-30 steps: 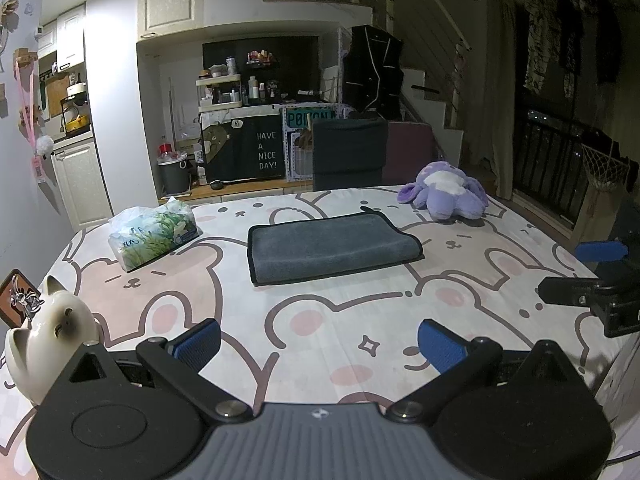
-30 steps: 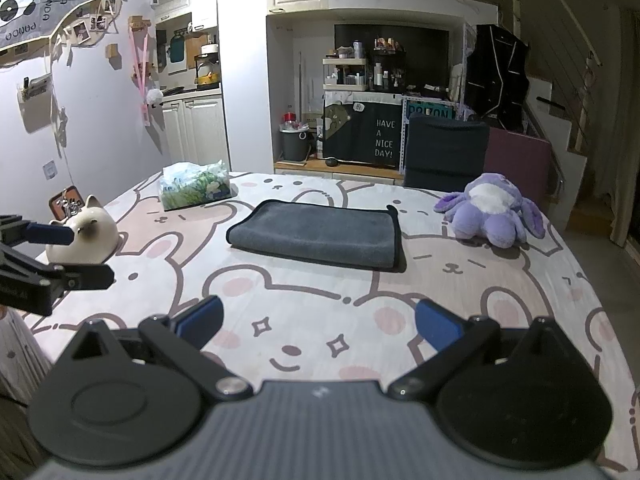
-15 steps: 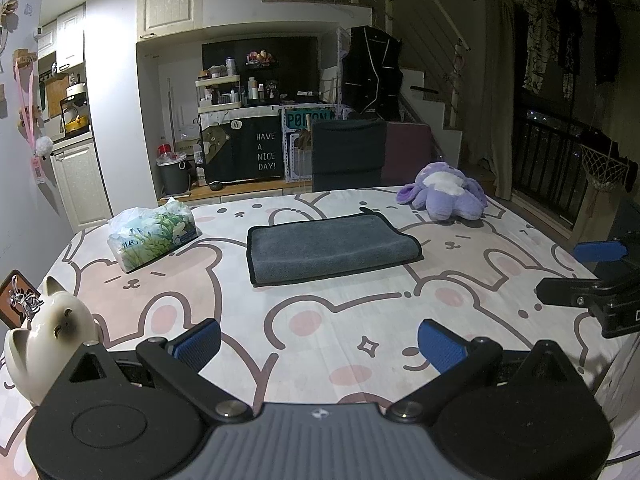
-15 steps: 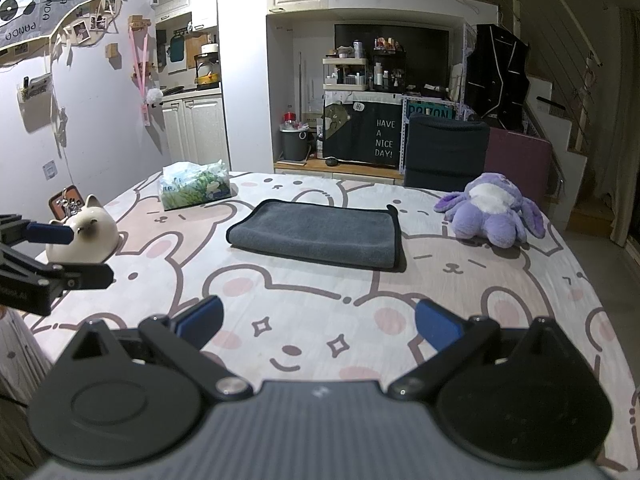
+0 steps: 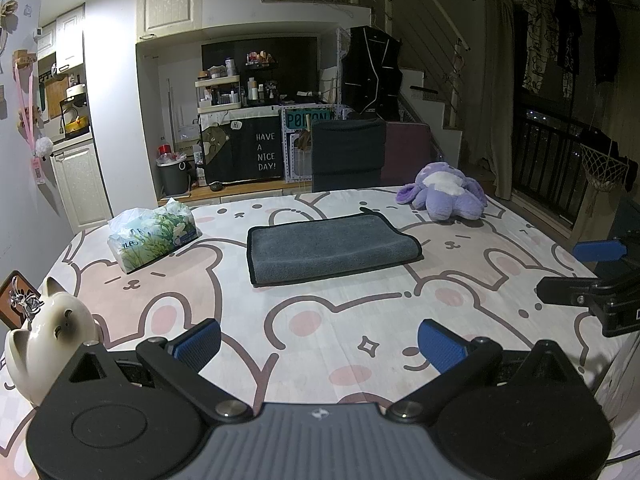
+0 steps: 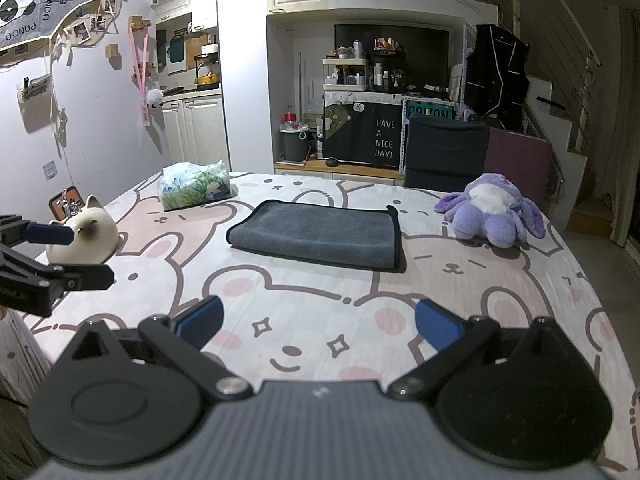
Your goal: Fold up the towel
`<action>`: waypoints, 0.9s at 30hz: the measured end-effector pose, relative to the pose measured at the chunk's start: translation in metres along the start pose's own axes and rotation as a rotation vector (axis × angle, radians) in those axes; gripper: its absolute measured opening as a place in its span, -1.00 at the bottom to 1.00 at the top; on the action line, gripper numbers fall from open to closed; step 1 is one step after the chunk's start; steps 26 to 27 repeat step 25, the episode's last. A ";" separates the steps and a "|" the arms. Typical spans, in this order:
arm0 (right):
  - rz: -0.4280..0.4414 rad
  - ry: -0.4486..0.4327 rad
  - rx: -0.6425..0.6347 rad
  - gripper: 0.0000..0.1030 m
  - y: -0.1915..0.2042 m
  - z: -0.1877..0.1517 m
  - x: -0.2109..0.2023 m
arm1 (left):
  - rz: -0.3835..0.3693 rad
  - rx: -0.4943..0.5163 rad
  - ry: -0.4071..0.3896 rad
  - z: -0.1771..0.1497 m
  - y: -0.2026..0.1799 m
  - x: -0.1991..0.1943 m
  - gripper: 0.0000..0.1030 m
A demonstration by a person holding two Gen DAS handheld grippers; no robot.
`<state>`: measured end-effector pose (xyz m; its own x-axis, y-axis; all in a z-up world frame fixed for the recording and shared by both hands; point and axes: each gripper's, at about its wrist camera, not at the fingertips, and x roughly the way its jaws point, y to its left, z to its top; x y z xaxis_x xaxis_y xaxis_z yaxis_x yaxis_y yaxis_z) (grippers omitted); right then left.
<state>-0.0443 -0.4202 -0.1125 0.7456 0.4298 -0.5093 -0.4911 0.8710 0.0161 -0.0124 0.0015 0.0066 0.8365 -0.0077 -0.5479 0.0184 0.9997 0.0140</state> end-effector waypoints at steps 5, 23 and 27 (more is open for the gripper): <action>0.000 0.000 0.001 0.99 0.000 0.000 0.000 | 0.000 0.000 0.000 0.000 0.000 0.000 1.00; -0.001 -0.001 0.001 0.99 0.000 0.000 0.000 | 0.006 -0.003 0.001 0.002 0.003 -0.001 1.00; 0.000 -0.001 0.000 0.99 0.000 -0.001 0.000 | 0.005 -0.002 0.001 0.002 0.003 -0.001 1.00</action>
